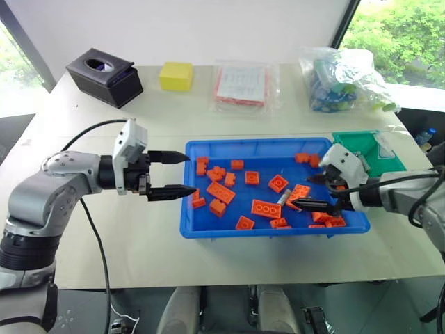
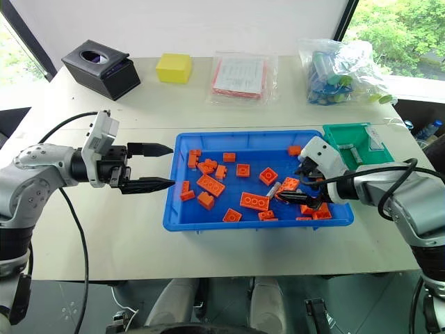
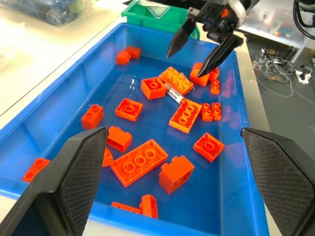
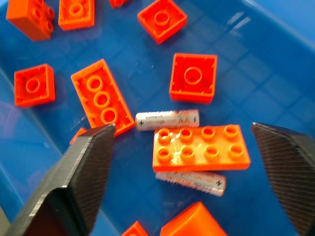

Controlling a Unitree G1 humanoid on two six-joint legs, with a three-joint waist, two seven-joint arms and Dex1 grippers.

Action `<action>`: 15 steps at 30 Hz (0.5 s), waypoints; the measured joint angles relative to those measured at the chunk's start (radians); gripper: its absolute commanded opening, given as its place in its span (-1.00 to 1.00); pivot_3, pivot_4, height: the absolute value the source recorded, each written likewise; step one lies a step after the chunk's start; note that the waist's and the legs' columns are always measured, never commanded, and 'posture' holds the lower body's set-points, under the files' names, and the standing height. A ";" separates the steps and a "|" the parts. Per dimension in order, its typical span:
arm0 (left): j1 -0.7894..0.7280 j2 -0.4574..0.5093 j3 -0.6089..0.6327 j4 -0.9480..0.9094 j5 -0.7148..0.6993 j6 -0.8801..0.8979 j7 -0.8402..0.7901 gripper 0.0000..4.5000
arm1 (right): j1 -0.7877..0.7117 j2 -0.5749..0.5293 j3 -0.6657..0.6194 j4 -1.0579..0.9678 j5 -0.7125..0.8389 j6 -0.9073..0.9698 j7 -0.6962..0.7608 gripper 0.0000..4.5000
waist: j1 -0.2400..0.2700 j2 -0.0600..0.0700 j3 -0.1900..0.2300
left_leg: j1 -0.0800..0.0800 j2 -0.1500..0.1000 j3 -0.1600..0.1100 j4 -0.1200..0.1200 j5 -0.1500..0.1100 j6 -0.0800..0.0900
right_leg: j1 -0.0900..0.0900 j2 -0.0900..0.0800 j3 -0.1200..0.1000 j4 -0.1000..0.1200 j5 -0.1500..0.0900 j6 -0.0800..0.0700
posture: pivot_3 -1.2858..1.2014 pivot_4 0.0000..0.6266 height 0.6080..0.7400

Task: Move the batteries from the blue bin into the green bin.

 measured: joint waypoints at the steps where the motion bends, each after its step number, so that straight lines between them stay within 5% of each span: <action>1: 0.002 0.000 0.001 -0.001 0.000 0.001 0.000 1.00 | 0.012 0.000 0.010 0.000 -0.008 -0.009 0.002 0.99 | 0.000 0.000 0.000 | 0.000 0.000 0.000 0.000 0.000 0.000 | 0.000 0.000 0.000 0.000 0.000 0.000 | 0.03 -0.52 0.28; 15: 0.004 0.001 0.003 -0.009 -0.011 0.005 0.018 1.00 | 0.027 0.011 0.069 0.093 -0.123 -0.139 0.037 0.99 | 0.000 0.000 0.000 | 0.000 0.000 0.000 0.000 0.000 0.000 | 0.000 0.000 0.000 0.000 0.000 0.000 | 0.03 -0.52 0.28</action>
